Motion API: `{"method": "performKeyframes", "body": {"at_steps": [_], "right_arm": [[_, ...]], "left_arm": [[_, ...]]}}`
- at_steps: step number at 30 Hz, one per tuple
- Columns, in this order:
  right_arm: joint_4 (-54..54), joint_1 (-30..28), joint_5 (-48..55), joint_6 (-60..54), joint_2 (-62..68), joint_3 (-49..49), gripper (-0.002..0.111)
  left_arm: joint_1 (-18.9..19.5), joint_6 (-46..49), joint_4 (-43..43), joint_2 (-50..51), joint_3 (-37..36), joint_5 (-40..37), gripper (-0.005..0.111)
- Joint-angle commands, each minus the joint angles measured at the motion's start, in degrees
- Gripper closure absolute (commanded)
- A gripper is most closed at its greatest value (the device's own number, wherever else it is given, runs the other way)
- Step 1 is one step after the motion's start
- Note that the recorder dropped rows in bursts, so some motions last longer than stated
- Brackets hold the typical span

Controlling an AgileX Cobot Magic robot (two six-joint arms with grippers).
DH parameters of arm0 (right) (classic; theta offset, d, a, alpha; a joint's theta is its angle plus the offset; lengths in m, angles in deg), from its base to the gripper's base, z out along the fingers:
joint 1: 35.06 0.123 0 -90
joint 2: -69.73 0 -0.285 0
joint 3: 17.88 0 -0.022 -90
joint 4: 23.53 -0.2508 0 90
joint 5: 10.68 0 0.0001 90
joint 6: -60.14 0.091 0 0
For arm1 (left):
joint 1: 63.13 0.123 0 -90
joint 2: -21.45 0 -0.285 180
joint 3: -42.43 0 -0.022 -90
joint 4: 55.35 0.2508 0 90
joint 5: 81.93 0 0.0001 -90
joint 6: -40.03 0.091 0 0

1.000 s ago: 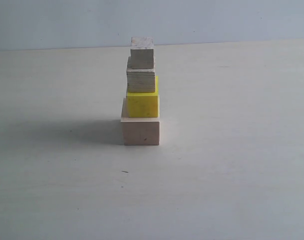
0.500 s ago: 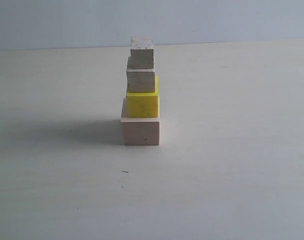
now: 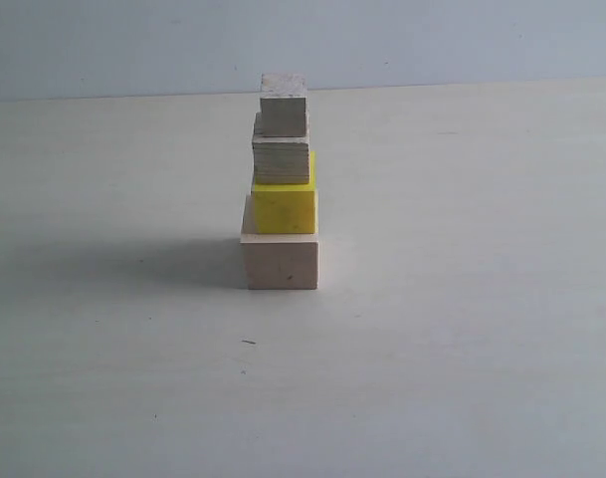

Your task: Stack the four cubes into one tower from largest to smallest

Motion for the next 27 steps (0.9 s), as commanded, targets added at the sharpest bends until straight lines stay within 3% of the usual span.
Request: {"method": "performKeyframes", "body": {"at_steps": [1, 7, 13, 27], "right_arm": [[0.02, -10.57, -0.52, 0.47, -0.21, 0.16, 0.108], [-1.44, -23.70, -3.46, 1.52, -0.21, 1.12, 0.108], [-6.22, -30.79, -6.64, 1.73, -0.48, 4.42, 0.108], [-12.68, -32.93, -16.00, -0.04, -1.83, 17.11, 0.108]], "left_arm": [[0.10, -0.47, 0.00, -0.32, -0.19, 0.51, 0.107], [0.10, -0.47, 0.00, -0.32, -0.19, 0.51, 0.107], [0.10, -0.47, 0.00, -0.32, -0.19, 0.51, 0.107], [0.10, -0.47, 0.00, -0.32, -0.19, 0.51, 0.107]]}}
